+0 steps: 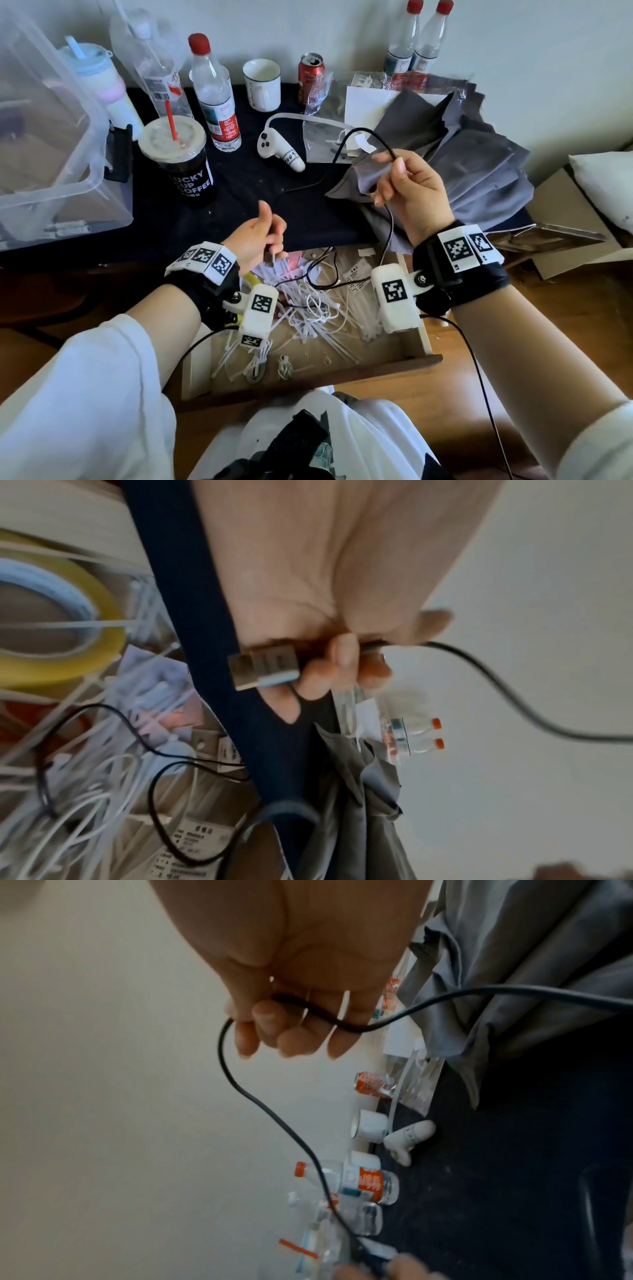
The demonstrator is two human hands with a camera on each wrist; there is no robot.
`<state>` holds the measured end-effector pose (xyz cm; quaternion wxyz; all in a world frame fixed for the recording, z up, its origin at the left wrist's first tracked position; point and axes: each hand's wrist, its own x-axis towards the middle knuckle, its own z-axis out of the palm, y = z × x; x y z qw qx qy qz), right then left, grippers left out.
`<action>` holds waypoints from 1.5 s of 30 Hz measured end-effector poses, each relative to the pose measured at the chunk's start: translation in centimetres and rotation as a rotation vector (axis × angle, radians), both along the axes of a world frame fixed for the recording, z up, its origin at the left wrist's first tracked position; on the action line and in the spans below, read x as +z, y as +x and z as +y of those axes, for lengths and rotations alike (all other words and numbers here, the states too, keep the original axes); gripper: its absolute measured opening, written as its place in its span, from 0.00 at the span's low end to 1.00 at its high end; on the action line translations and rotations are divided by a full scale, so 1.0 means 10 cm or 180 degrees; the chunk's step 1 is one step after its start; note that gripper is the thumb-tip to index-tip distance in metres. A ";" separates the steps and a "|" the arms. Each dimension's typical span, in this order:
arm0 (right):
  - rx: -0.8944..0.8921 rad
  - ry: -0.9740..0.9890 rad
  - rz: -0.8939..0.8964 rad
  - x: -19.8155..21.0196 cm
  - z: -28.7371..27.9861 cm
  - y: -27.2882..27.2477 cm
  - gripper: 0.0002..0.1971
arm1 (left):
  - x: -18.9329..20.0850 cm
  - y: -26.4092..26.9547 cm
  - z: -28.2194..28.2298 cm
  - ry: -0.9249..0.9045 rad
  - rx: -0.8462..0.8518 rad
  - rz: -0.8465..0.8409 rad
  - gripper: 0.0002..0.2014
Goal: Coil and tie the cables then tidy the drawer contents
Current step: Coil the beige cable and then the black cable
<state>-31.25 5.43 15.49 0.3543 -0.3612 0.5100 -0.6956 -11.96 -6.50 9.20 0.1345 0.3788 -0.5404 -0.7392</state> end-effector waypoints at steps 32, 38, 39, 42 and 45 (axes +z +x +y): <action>-0.0485 0.0535 0.1691 -0.03 -0.28 0.37 0.05 | 0.63 -0.01 0.36 0.0680 -0.1029 0.0957 0.23; 0.0198 0.1113 0.1731 -0.32 -0.31 0.48 0.15 | 0.87 -0.13 0.32 0.0688 -0.0259 0.1734 0.12; 0.0358 0.1217 0.1874 -0.34 -0.29 0.53 0.16 | 0.90 -0.14 0.30 0.0648 -0.0167 0.1813 0.12; 0.0812 0.1557 0.2428 -0.32 -0.21 0.65 0.14 | 0.92 -0.18 0.19 0.0554 0.0179 0.1815 0.12; 0.1003 0.1602 0.2773 -0.19 -0.17 0.73 0.13 | 0.85 -0.15 0.15 0.0260 0.0373 0.1557 0.15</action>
